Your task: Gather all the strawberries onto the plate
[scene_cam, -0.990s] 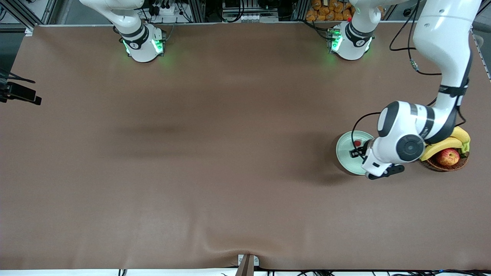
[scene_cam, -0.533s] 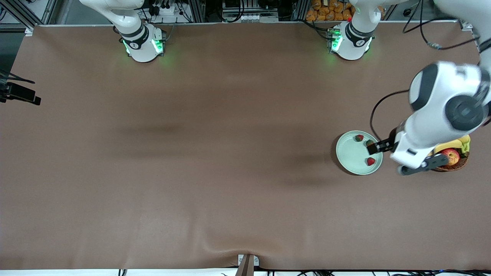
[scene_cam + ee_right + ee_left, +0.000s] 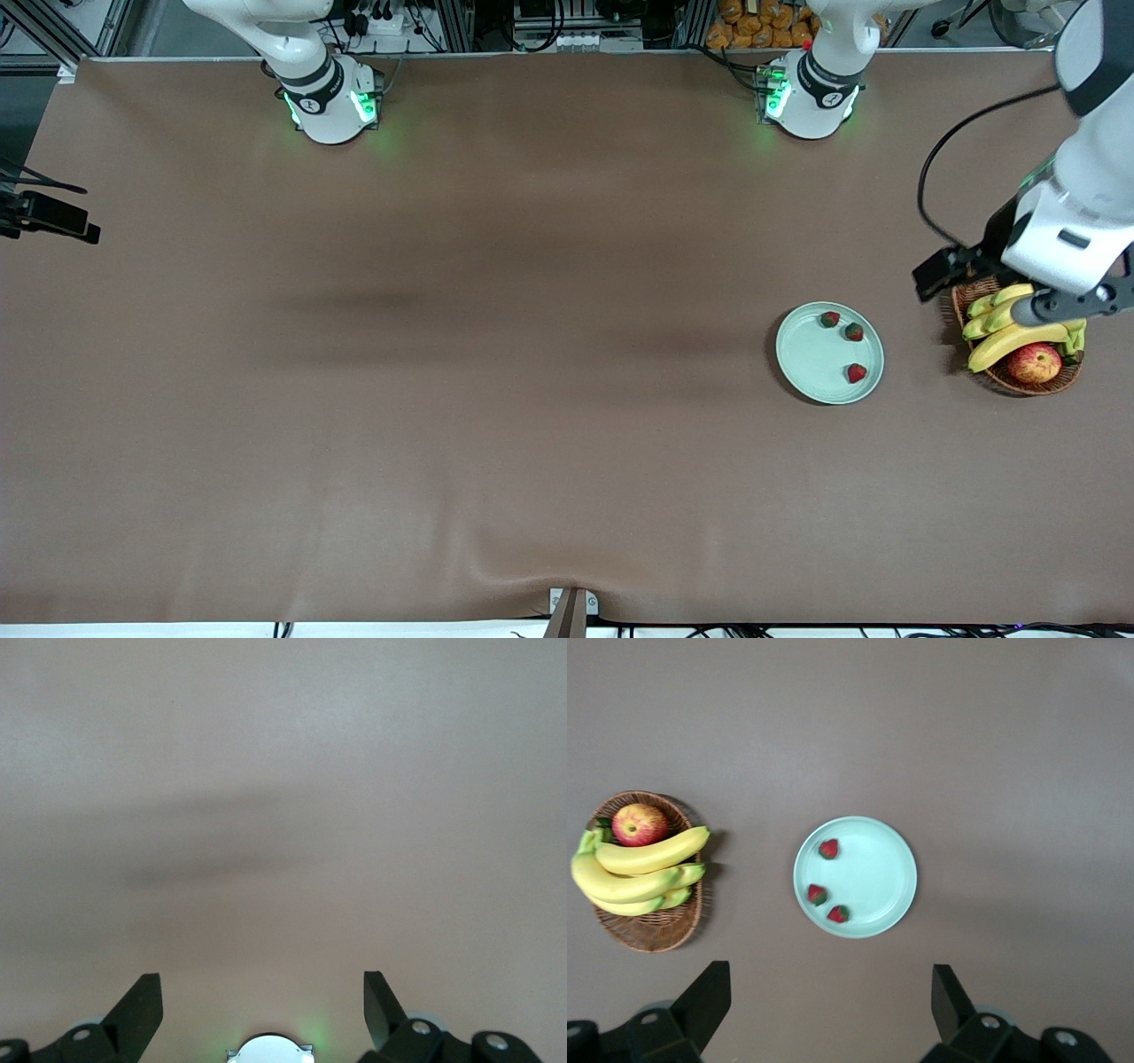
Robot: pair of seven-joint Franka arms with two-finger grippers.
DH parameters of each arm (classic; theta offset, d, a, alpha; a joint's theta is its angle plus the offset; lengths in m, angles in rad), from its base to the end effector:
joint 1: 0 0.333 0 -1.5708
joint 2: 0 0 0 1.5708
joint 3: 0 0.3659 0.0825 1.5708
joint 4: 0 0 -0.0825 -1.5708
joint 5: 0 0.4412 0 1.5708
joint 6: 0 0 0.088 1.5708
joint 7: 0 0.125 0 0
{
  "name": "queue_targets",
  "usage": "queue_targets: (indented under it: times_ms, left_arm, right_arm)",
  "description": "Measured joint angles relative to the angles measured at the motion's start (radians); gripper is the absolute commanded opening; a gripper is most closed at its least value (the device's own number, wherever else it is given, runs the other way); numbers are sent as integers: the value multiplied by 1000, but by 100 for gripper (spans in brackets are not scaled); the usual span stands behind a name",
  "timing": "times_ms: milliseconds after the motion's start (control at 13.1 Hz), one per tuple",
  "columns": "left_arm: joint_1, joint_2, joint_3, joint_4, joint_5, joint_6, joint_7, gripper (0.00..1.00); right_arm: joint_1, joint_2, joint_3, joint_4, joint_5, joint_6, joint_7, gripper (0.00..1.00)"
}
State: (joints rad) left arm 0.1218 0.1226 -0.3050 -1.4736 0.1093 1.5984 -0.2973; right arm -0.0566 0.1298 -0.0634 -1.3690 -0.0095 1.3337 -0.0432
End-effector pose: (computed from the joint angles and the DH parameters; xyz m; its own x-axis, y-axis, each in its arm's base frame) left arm 0.6501 -0.0941 0.6362 0.9932 0.1126 0.0286 0.1143 -0.9912 -0.0670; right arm 0.6251 -0.0737 0.6616 0.9832 -0.0781 -0.1647 -0.0775 -0.9969 0.0106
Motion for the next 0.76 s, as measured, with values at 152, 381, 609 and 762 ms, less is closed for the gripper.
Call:
queue_targets:
  times_ms: [152, 381, 609, 762]
  left_arm:
    - [1, -29, 4, -10, -35, -24, 43, 100]
    - [0, -88, 68, -76, -112, -29, 110, 100]
    - [-2, -144, 87, -137, -121, -37, 136, 100]
    - [-16, -164, 91, -155, -121, -37, 159, 100]
  right_arm:
    - [0, 0, 0, 0, 0, 0, 0, 100]
    - [0, 1, 0, 0, 0, 0, 0, 100]
    - [1, 8, 1, 0, 0, 0, 0, 100]
    - [3, 8, 3, 0, 0, 0, 0, 100]
